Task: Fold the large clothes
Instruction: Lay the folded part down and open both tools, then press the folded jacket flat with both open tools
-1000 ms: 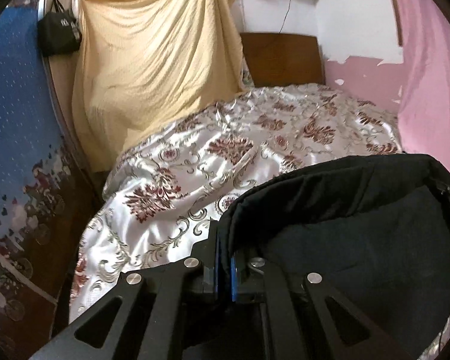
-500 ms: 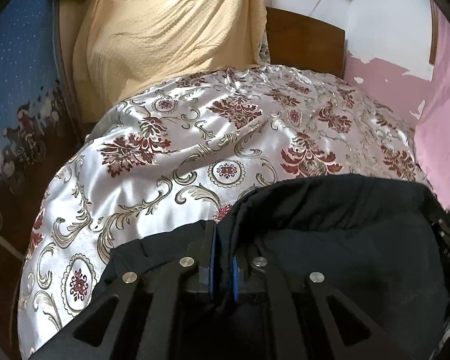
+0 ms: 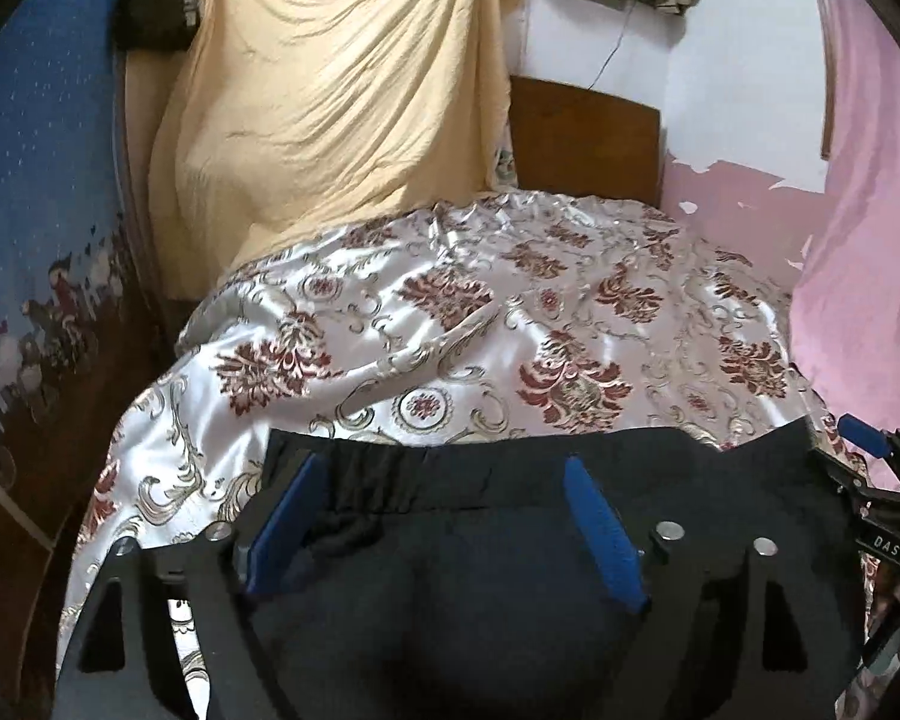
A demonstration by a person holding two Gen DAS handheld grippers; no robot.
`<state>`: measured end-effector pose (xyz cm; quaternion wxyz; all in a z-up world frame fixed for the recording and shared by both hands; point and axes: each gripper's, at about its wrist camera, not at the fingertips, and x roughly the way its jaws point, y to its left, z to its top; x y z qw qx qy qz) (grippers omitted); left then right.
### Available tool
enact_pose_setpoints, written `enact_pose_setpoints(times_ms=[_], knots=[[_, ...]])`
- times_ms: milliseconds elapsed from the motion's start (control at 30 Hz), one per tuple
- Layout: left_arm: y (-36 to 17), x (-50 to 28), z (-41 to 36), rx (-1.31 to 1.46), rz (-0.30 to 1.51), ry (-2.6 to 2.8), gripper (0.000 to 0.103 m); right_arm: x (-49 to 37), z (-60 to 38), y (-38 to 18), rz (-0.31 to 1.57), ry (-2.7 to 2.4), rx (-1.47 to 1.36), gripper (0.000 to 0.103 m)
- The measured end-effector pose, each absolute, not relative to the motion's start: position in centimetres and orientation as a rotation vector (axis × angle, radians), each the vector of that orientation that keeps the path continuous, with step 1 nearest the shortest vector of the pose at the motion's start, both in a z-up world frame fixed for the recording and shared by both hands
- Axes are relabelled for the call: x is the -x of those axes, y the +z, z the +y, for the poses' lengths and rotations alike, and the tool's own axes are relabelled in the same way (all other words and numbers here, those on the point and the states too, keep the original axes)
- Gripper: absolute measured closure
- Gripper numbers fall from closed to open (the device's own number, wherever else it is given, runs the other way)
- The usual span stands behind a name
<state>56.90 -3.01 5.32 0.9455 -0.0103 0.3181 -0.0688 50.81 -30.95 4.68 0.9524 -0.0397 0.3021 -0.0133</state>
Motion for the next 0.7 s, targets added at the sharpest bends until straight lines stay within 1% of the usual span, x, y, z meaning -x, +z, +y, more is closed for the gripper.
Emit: enact_pose_setpoints(times_ms=[100,133,200,300,433,500,633,700], knots=[[6.2,-55.7,-3.3,0.016,0.613,-0.14,0.008,-49.6,-30.7,5.7,0.59,-0.017,0.074,0.017],[6.3,-55.3,-3.4,0.015,0.605,-0.142,0.005,-49.1,-30.6,6.0,0.581,-0.016,0.071,0.014],[5.9,-54.4,-3.5,0.011,0.597,-0.145,0.004,-48.3,-30.6,6.2,0.566,-0.014,0.057,0.006],[3.3,-52.5,-3.2,0.017,0.602,-0.157,0.004,-46.5,-30.6,5.2,0.547,-0.006,0.027,0.004],[0.0,-50.0,-2.8,0.06,0.571,-0.216,0.004,-44.1,-30.2,1.9,0.536,0.101,-0.012,0.004],[-0.7,-49.5,-3.2,0.063,0.564,-0.262,0.003,-43.2,-29.9,0.4,0.51,0.147,-0.001,0.004],[-1.6,-51.2,-5.1,-0.048,0.587,-0.246,0.003,-43.8,-28.9,-1.5,0.53,0.129,0.081,0.004],[-1.8,-52.6,-5.4,-0.085,0.59,-0.209,0.003,-45.4,-29.3,-1.8,0.562,0.098,0.073,0.004]])
